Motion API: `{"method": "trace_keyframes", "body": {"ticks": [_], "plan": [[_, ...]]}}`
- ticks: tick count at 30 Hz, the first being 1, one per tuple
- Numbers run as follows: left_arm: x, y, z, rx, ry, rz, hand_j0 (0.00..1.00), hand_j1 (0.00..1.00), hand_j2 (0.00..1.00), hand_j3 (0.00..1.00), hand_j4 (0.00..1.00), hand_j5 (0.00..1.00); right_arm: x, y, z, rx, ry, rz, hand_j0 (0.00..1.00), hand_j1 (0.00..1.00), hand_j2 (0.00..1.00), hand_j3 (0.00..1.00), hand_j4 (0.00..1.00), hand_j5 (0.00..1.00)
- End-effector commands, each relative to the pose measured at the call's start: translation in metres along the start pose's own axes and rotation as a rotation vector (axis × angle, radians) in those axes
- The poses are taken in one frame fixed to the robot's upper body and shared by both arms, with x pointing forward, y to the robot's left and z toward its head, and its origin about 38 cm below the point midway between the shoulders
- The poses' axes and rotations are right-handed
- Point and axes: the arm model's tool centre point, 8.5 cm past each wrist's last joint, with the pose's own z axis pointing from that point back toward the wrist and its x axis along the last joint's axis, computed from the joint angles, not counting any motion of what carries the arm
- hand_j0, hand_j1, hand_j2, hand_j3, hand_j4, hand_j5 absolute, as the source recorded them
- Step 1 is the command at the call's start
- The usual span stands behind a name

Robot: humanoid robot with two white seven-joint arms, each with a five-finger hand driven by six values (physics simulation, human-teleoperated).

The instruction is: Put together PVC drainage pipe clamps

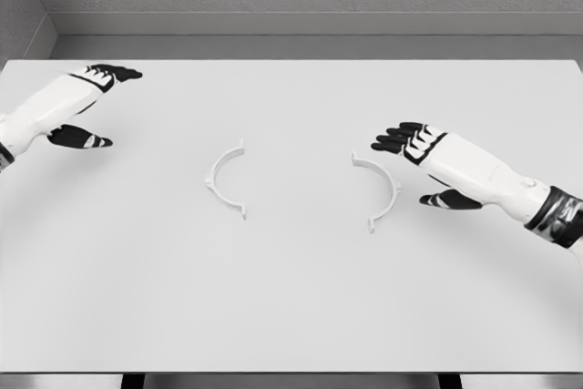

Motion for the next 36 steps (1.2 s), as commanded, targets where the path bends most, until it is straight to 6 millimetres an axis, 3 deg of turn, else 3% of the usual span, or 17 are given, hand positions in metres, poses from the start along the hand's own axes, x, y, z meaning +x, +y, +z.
{"method": "trace_keyframes", "body": {"ticks": [1,7,16,36], "plan": [[0.009,-0.006,-0.009,0.005,-0.023,0.017,1.0,1.0,1.0,1.0,1.0,1.0,-0.003,0.005,0.001,0.002,0.011,-0.018,1.0,1.0,1.0,1.0,1.0,1.0],[0.031,-0.021,-0.032,0.005,-0.087,0.048,1.0,1.0,1.0,1.0,1.0,1.0,-0.008,0.017,-0.016,0.023,0.004,-0.045,1.0,1.0,1.0,1.0,1.0,1.0],[0.05,-0.032,-0.052,0.008,-0.128,0.064,1.0,1.0,1.0,1.0,1.0,1.0,-0.019,0.03,-0.022,0.039,0.033,-0.069,1.0,1.0,1.0,1.0,1.0,1.0],[0.074,-0.066,-0.074,-0.063,-0.174,0.056,1.0,1.0,1.0,1.0,1.0,1.0,-0.031,0.041,-0.037,0.052,0.056,-0.095,1.0,1.0,1.0,1.0,1.0,1.0]]}}
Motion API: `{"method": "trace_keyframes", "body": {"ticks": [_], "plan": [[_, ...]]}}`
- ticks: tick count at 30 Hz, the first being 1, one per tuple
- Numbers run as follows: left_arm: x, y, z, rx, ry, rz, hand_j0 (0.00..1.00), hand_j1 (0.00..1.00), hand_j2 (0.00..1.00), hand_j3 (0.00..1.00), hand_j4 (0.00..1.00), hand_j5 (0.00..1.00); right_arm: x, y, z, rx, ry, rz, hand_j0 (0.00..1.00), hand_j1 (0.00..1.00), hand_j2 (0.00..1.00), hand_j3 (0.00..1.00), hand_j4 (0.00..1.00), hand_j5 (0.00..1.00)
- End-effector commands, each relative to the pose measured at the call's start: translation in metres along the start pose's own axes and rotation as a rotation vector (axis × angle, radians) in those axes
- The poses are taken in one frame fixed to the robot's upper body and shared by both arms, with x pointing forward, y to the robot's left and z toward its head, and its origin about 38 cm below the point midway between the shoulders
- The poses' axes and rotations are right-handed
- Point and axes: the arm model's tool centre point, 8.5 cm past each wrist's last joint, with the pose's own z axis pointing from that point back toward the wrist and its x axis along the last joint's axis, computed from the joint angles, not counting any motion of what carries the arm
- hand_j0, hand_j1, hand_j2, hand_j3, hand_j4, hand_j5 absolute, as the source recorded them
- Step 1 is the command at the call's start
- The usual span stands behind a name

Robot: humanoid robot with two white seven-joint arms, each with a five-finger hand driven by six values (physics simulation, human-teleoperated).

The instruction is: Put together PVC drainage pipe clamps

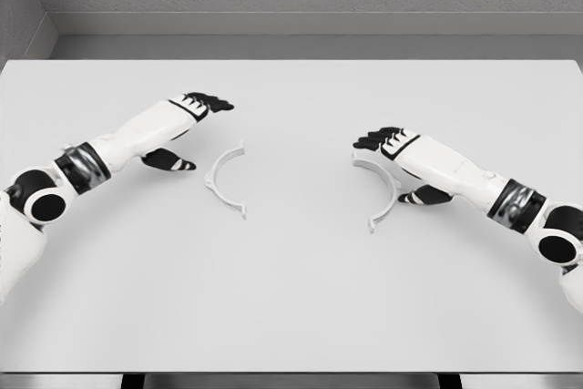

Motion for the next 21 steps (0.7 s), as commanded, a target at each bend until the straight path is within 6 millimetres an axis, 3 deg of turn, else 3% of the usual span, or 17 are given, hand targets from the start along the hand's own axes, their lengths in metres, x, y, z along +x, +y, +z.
{"method": "trace_keyframes", "body": {"ticks": [1,10,21], "plan": [[0.003,-0.004,-0.004,-0.004,-0.008,0.009,1.0,1.0,1.0,1.0,1.0,1.0,-0.003,0.002,0.001,0.002,0.008,-0.009,1.0,1.0,1.0,1.0,1.0,1.0],[0.01,-0.01,-0.009,-0.012,-0.027,0.017,1.0,1.0,1.0,1.0,1.0,1.0,-0.01,0.004,-0.001,0.004,0.028,-0.018,1.0,1.0,1.0,1.0,1.0,1.0],[0.001,0.0,-0.002,-0.001,-0.006,0.01,1.0,1.0,1.0,1.0,1.0,1.0,-0.006,0.005,-0.009,0.0,0.015,-0.018,1.0,1.0,1.0,1.0,1.0,1.0]]}}
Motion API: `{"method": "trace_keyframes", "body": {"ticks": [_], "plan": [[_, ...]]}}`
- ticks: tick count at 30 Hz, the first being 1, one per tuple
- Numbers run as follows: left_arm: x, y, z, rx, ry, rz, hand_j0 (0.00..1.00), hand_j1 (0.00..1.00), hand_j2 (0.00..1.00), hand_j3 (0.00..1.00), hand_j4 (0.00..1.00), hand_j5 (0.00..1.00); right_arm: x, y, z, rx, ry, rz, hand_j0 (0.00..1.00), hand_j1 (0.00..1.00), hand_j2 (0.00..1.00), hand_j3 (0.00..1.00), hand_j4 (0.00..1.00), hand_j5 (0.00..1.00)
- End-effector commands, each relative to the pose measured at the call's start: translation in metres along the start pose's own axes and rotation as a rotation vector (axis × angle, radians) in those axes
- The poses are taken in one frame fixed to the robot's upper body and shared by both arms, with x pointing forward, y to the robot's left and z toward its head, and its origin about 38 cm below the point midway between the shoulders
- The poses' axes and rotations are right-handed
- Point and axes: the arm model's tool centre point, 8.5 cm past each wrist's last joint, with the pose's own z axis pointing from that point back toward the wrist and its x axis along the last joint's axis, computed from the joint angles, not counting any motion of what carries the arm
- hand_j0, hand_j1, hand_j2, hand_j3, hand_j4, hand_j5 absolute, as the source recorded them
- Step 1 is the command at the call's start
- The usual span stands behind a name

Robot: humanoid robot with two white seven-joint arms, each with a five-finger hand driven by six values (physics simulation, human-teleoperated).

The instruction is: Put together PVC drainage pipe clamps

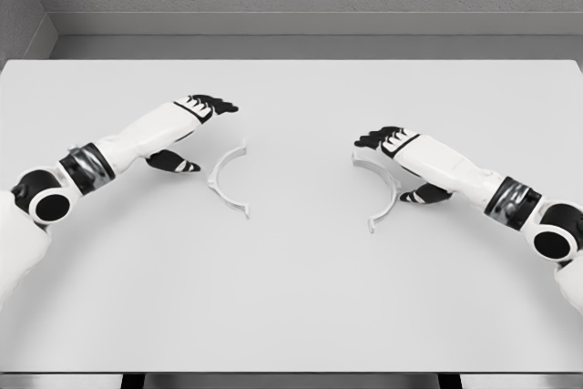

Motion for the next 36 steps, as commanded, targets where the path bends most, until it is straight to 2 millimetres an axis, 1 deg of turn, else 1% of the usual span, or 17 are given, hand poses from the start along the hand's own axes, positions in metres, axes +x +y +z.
{"method": "trace_keyframes", "body": {"ticks": [1,5,10,18,27,31,36], "plan": [[-0.001,0.001,0.001,0.002,0.001,0.004,1.0,1.0,1.0,1.0,1.0,1.0,0.003,0.002,-0.004,-0.005,-0.01,-0.01,1.0,1.0,1.0,1.0,1.0,1.0],[0.001,-0.003,0.001,-0.004,-0.003,0.009,1.0,1.0,1.0,1.0,1.0,1.0,0.006,0.004,-0.007,-0.002,-0.019,-0.012,1.0,1.0,1.0,1.0,1.0,1.0],[0.001,-0.003,0.003,-0.008,-0.002,0.006,1.0,1.0,1.0,1.0,1.0,1.0,0.009,-0.002,-0.01,-0.011,-0.031,-0.004,1.0,1.0,1.0,1.0,1.0,1.0],[0.003,-0.006,0.004,-0.013,-0.005,0.003,1.0,1.0,1.0,1.0,1.0,1.0,0.01,-0.005,-0.013,-0.018,-0.037,0.0,1.0,1.0,1.0,1.0,1.0,1.0],[0.006,-0.01,0.0,-0.016,-0.015,0.006,1.0,1.0,1.0,1.0,1.0,1.0,0.019,-0.008,-0.03,-0.02,-0.071,0.014,1.0,1.0,1.0,1.0,1.0,1.0],[0.01,-0.013,-0.002,-0.025,-0.024,0.008,1.0,1.0,1.0,1.0,1.0,1.0,0.019,-0.01,-0.03,-0.023,-0.07,0.017,1.0,1.0,1.0,1.0,1.0,1.0],[0.013,-0.012,-0.004,-0.02,-0.036,0.003,1.0,1.0,1.0,1.0,1.0,1.0,0.015,-0.016,-0.027,-0.032,-0.061,0.022,1.0,1.0,1.0,1.0,1.0,1.0]]}}
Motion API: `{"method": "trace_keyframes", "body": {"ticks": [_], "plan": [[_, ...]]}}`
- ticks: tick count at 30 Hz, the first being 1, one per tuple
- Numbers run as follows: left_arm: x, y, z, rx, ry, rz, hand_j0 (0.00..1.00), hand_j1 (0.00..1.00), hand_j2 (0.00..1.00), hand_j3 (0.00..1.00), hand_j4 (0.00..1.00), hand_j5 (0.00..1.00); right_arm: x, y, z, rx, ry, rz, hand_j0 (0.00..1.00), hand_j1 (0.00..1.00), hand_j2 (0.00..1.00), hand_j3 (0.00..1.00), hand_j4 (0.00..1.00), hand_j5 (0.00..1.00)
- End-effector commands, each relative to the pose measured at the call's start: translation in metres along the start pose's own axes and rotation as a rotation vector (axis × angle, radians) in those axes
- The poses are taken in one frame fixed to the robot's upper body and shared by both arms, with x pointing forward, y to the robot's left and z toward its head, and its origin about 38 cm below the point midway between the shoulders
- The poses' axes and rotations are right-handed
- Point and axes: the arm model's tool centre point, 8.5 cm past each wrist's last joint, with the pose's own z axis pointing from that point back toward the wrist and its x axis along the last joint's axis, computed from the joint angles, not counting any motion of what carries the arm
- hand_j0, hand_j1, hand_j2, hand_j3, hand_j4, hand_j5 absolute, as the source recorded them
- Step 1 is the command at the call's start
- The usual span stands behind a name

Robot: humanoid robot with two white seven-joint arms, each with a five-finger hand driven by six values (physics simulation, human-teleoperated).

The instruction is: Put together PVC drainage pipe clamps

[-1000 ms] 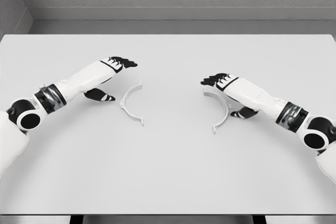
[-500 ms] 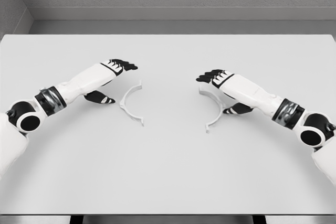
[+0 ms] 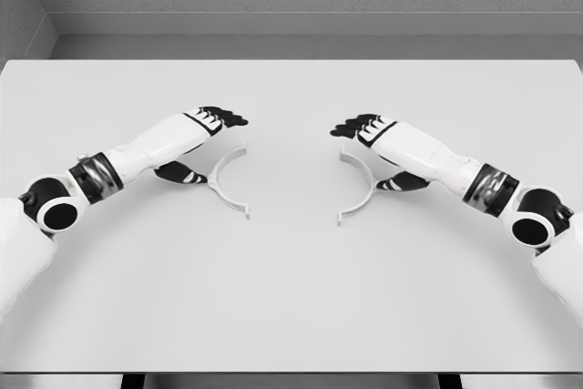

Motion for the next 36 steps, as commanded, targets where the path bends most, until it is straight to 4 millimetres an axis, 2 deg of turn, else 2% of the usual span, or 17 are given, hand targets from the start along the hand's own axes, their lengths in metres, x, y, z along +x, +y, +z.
{"method": "trace_keyframes", "body": {"ticks": [1,10,21,28,36], "plan": [[0.002,0.002,-0.001,0.008,-0.007,0.003,1.0,1.0,1.0,1.0,1.0,1.0,-0.003,-0.002,0.002,-0.006,0.009,-0.006,1.0,1.0,1.0,1.0,1.0,1.0],[0.014,-0.003,-0.009,0.015,-0.035,0.009,1.0,1.0,1.0,1.0,1.0,1.0,-0.02,0.008,0.008,0.021,0.062,-0.025,1.0,1.0,1.0,1.0,1.0,1.0],[0.024,-0.007,-0.021,0.025,-0.059,0.012,1.0,1.0,1.0,1.0,1.0,1.0,-0.015,0.011,0.002,0.023,0.047,-0.029,1.0,1.0,1.0,1.0,1.0,1.0],[0.007,0.003,-0.007,0.024,-0.017,-0.002,1.0,1.0,1.0,1.0,1.0,1.0,-0.008,0.016,-0.009,0.026,0.023,-0.039,1.0,1.0,1.0,1.0,1.0,1.0],[-0.004,0.01,-0.005,0.019,0.008,-0.013,1.0,1.0,1.0,1.0,1.0,1.0,-0.003,0.018,-0.019,0.024,0.004,-0.05,1.0,1.0,1.0,1.0,1.0,1.0]]}}
